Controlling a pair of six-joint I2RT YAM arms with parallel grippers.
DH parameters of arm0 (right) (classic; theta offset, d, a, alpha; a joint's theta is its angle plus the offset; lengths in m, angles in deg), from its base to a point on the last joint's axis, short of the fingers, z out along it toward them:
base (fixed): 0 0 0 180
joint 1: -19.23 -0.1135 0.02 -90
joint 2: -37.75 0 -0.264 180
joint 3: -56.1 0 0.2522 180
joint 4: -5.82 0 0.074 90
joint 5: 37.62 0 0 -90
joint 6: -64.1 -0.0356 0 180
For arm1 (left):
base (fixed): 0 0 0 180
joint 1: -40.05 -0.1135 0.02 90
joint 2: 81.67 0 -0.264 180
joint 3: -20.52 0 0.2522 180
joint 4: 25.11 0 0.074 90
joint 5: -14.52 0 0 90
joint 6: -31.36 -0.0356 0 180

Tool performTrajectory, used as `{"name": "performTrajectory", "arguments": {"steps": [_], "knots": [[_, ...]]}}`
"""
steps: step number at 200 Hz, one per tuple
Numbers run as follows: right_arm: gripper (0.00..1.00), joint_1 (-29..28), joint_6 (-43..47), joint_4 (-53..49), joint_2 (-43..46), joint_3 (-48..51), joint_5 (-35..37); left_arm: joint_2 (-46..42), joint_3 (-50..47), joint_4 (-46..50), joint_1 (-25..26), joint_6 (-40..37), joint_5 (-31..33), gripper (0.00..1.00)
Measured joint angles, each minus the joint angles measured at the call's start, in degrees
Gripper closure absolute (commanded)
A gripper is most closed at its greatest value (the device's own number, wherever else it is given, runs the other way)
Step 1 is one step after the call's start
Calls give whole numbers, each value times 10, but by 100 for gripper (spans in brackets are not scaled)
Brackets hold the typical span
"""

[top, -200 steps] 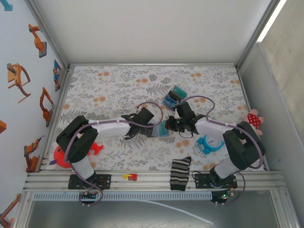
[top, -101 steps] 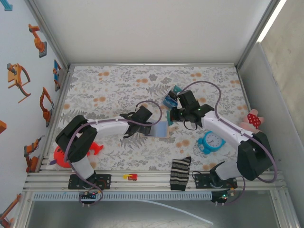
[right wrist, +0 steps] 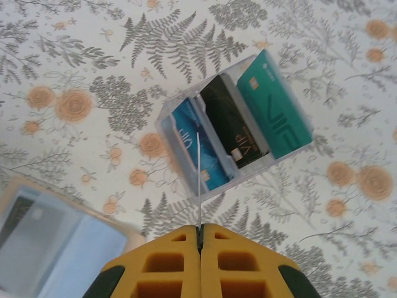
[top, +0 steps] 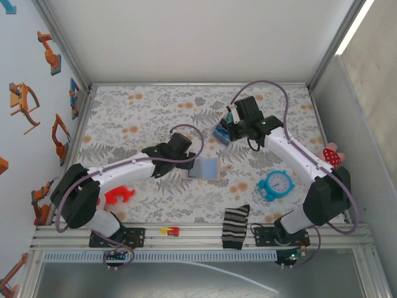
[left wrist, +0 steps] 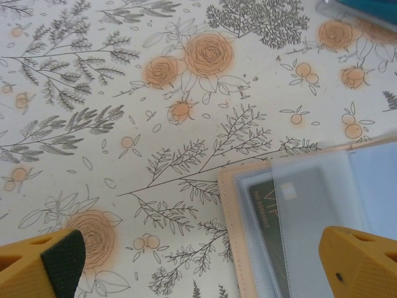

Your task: Take the credit cards out of the card holder

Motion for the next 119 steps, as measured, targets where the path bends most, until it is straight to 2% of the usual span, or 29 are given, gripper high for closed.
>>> {"name": "performTrajectory", "arguments": {"steps": [81,119], "knots": [[100,70,139,-14,-120,-118,-37,-139,-97,-23,-24,48,-5,3],[100,85,178,-29,-166,-162,-50,-167,-117,-31,-34,64,-4,3]]}}
